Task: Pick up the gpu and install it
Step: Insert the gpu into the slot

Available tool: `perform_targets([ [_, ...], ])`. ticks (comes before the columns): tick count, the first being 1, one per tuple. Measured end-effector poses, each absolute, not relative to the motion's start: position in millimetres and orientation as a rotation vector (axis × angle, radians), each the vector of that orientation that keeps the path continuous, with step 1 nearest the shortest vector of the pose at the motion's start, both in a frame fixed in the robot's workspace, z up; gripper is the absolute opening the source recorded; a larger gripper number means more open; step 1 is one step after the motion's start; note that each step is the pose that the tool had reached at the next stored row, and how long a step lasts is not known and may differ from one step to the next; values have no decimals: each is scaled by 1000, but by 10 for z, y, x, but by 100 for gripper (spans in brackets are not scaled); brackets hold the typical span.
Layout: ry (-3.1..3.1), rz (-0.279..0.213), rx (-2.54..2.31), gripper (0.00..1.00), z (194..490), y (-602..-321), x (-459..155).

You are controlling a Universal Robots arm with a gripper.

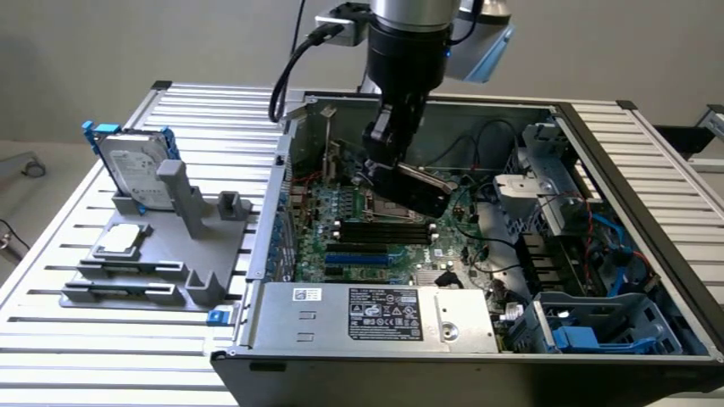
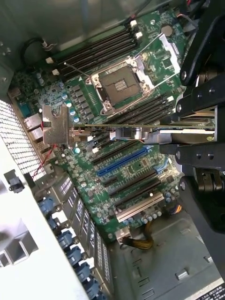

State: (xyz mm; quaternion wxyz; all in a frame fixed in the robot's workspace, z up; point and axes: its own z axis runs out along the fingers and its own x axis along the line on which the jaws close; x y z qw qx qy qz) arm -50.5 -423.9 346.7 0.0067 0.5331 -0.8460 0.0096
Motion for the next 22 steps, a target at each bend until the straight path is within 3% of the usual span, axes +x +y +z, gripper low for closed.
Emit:
perform_targets([
  [22, -2297, 25, 2136, 27, 3211, -4251, -513],
])
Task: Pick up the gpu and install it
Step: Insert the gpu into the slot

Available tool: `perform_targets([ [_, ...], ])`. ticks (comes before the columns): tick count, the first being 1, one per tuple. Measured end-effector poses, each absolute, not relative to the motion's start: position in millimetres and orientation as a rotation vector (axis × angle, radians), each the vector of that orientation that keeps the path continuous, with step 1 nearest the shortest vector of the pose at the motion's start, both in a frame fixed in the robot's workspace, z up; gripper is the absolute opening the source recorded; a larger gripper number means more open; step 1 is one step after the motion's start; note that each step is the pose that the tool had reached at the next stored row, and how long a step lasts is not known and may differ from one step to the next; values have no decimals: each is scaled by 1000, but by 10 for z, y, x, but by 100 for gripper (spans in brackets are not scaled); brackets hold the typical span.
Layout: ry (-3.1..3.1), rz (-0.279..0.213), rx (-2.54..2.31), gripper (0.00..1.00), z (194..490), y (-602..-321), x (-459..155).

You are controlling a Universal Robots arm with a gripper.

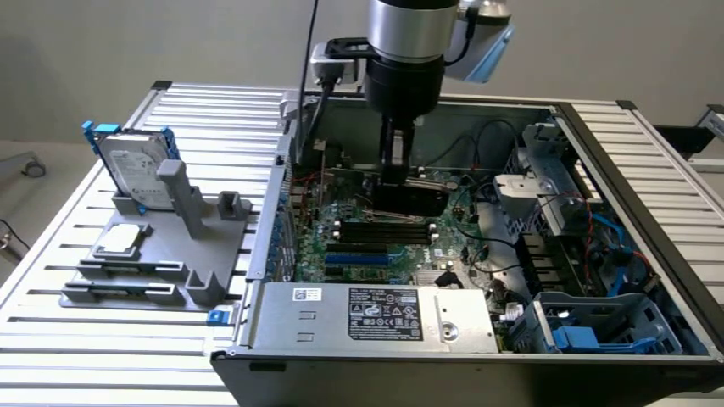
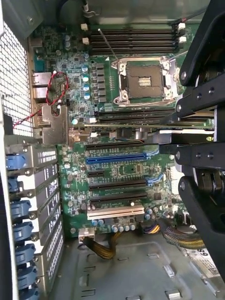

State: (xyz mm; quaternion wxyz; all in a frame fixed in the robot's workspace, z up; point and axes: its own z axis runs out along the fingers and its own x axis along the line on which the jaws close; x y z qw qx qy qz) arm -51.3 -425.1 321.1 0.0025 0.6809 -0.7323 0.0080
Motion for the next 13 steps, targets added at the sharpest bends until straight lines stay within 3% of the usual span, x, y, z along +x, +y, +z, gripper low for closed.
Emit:
perform_targets([
  [13, -2235, 11, 2211, 27, 3063, -4385, -554],
])
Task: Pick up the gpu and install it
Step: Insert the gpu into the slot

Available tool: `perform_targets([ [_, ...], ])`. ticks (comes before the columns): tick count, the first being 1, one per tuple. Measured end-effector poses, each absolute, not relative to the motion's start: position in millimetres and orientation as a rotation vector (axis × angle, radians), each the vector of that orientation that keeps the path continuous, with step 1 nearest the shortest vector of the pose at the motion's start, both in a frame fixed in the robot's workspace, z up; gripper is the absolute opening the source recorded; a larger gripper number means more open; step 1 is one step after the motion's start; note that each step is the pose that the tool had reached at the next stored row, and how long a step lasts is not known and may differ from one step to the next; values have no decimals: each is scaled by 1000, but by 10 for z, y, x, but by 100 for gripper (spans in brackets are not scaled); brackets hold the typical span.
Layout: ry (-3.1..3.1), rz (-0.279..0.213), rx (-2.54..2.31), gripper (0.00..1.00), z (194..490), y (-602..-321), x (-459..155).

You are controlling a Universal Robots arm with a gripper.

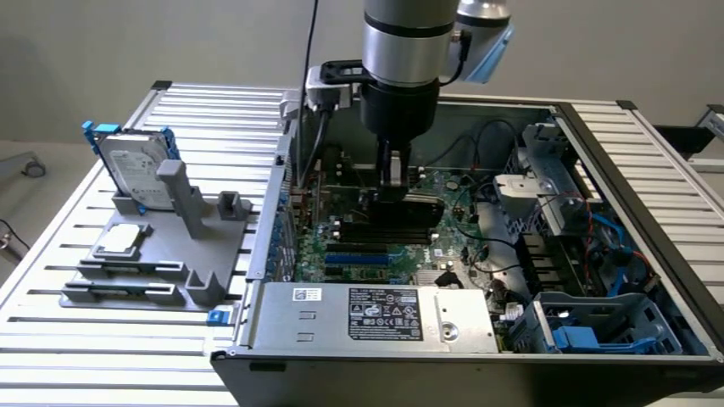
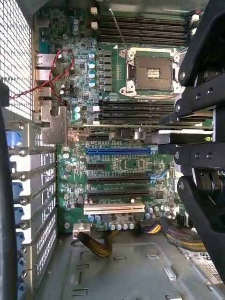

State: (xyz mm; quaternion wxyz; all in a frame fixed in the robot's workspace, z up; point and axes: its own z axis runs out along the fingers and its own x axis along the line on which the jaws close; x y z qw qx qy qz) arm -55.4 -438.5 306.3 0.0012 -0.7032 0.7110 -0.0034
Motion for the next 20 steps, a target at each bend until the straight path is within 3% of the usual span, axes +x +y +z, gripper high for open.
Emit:
perform_targets([
  [20, 2162, -8, -2278, 27, 2987, -4500, -717],
])
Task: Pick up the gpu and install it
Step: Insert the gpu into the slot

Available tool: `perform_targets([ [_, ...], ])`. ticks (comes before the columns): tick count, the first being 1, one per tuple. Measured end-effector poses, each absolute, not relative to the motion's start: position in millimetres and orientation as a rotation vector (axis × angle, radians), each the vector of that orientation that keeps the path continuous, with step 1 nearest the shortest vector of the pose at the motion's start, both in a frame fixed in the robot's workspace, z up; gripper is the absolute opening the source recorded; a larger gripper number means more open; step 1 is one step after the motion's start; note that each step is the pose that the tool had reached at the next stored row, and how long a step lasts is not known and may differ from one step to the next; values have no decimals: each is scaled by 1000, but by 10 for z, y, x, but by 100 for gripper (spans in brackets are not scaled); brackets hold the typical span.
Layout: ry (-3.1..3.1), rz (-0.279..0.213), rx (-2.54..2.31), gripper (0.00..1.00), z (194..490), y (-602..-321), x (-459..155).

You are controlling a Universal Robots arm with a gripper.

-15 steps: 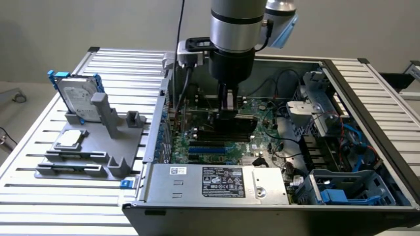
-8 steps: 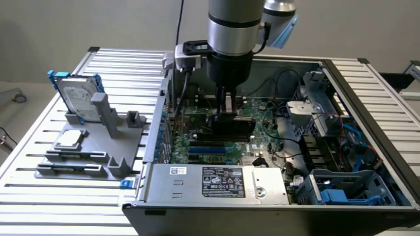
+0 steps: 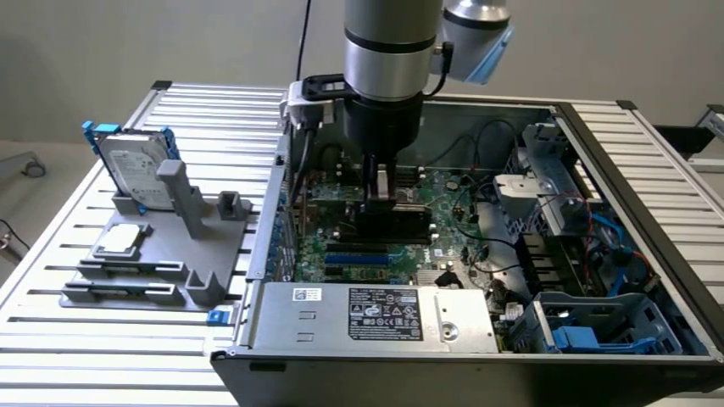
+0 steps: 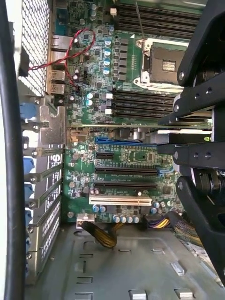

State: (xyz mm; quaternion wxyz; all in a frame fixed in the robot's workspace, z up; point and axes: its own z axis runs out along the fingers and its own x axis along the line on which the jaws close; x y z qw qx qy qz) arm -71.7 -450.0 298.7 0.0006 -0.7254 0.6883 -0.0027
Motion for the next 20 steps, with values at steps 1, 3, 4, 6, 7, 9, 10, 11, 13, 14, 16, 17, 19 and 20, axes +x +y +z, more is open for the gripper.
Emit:
perform_targets([
  [1, 2159, -8, -2280, 27, 2986, -4511, -727],
  [3, 2155, -8, -2284, 27, 2983, -4537, -749],
  [4, 2154, -8, -2286, 27, 2979, -4544, -767],
  [6, 2152, -8, -2287, 27, 2967, -4549, -807],
  [7, 2152, -8, -2287, 27, 2964, -4549, -818],
  [9, 2152, -9, -2287, 27, 2964, -4549, -821],
  [10, 2152, -9, -2287, 27, 2964, -4549, -821],
  [11, 2152, -9, -2287, 27, 2964, -4550, -822],
  [13, 2152, -9, -2287, 27, 2957, -4550, -822],
  [14, 2151, -9, -2287, 27, 2951, -4550, -822],
  [16, 2151, -9, -2286, 27, 2940, -4550, -822],
  [17, 2151, -10, -2286, 27, 2933, -4550, -824],
  [19, 2151, -11, -2284, 27, 2918, -4549, -830],
  [20, 2152, -12, -2282, 27, 2912, -4549, -834],
])
